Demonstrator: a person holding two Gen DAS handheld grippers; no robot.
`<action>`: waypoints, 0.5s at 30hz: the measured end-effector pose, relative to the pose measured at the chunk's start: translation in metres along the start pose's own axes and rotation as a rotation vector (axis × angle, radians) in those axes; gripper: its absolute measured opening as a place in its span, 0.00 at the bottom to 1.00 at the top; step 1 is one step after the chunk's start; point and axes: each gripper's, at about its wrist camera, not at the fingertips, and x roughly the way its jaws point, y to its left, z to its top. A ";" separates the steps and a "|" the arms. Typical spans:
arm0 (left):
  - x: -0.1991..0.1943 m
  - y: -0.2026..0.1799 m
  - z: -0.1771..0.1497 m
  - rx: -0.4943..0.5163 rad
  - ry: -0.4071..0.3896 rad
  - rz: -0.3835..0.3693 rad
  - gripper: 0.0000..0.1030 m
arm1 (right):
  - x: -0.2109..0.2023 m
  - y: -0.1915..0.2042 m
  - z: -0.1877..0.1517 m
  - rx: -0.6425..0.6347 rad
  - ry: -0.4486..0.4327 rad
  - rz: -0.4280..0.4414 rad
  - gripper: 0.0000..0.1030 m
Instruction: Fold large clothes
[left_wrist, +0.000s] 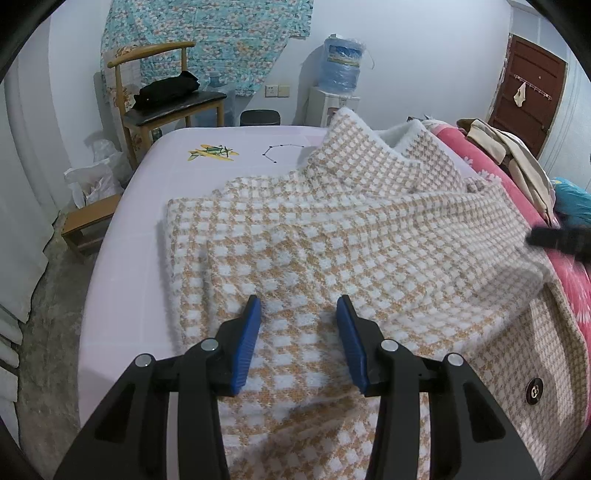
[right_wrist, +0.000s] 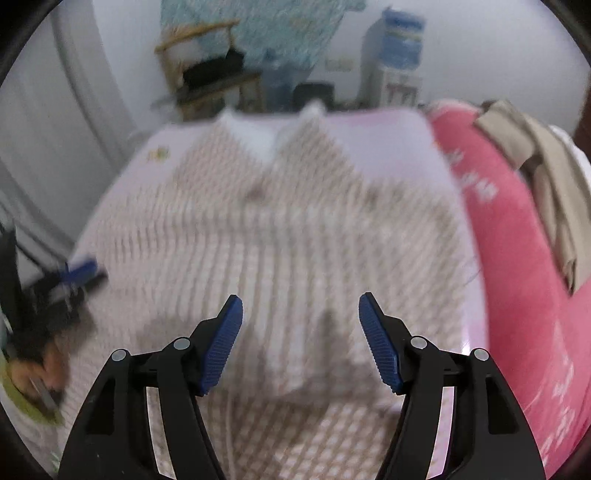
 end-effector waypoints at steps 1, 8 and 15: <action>0.001 0.000 0.000 -0.003 0.003 0.002 0.41 | 0.011 0.005 -0.008 -0.013 0.030 -0.022 0.61; -0.018 -0.003 0.004 -0.001 -0.004 0.051 0.64 | -0.003 0.013 -0.016 0.037 0.003 -0.040 0.64; -0.079 -0.014 -0.026 0.008 -0.010 0.053 0.80 | -0.070 0.038 -0.074 0.068 -0.068 0.008 0.80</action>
